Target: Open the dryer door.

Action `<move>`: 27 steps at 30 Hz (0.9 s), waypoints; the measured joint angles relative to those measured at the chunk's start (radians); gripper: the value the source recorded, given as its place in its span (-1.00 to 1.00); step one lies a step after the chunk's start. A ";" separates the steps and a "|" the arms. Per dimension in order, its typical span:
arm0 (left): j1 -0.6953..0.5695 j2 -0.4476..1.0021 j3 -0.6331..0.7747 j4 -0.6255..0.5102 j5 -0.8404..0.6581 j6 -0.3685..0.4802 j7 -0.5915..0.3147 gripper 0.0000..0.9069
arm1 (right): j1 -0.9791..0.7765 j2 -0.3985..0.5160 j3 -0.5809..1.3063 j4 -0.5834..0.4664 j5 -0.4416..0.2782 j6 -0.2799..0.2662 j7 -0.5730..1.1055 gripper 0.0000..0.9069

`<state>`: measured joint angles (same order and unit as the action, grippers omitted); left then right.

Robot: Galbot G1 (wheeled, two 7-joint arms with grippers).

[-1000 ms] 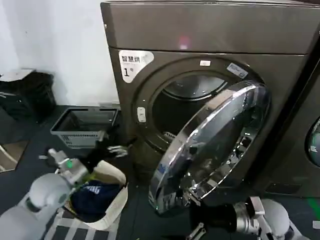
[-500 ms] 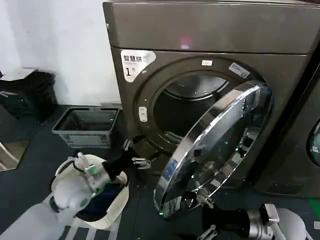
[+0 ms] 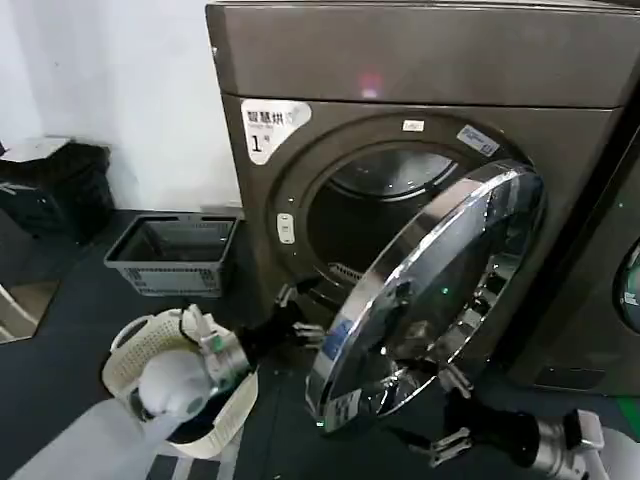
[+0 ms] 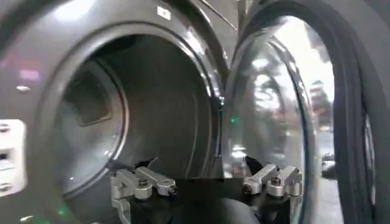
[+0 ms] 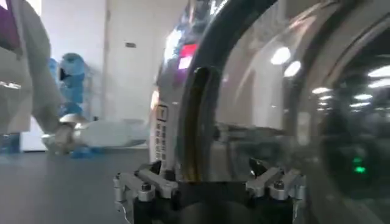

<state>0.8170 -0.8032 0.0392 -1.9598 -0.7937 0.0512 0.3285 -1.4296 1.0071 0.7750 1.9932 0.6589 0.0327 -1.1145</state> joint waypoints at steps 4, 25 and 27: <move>-0.028 -0.009 0.031 0.006 -0.002 0.001 0.005 1.00 | -0.017 0.035 0.073 -0.018 0.010 0.014 0.014 1.00; -0.107 -0.050 0.170 -0.019 -0.002 0.005 0.026 1.00 | -0.089 0.099 0.538 -0.107 0.132 0.037 0.116 1.00; -0.111 -0.052 0.182 -0.024 -0.001 0.005 0.028 1.00 | -0.080 0.102 0.586 -0.117 0.150 0.021 0.166 1.00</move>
<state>0.7064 -0.8549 0.2207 -1.9833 -0.7951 0.0566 0.3565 -1.5099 1.1087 1.3605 1.8766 0.8084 0.0535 -0.9482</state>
